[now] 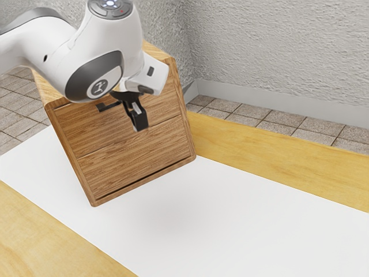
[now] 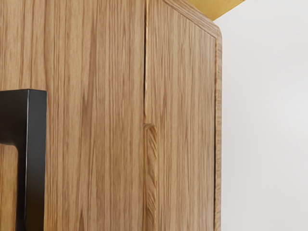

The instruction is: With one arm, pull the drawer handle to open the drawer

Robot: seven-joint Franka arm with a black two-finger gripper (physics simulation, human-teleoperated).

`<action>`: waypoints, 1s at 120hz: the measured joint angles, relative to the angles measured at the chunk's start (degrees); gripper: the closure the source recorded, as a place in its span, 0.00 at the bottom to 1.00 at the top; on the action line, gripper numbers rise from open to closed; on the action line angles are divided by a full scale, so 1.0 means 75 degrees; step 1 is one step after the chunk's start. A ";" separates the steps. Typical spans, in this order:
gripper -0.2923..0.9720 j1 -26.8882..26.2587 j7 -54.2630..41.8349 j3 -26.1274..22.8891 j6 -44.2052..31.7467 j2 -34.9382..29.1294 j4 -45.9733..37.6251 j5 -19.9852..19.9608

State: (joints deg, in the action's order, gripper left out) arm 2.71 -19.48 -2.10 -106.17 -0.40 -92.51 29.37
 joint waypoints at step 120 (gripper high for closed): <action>0.51 0.0481 0.0013 -0.0010 -0.0282 0.0187 0.0013 0.0020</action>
State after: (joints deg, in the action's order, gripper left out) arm 6.32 -19.38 -2.18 -108.28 1.00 -92.41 29.51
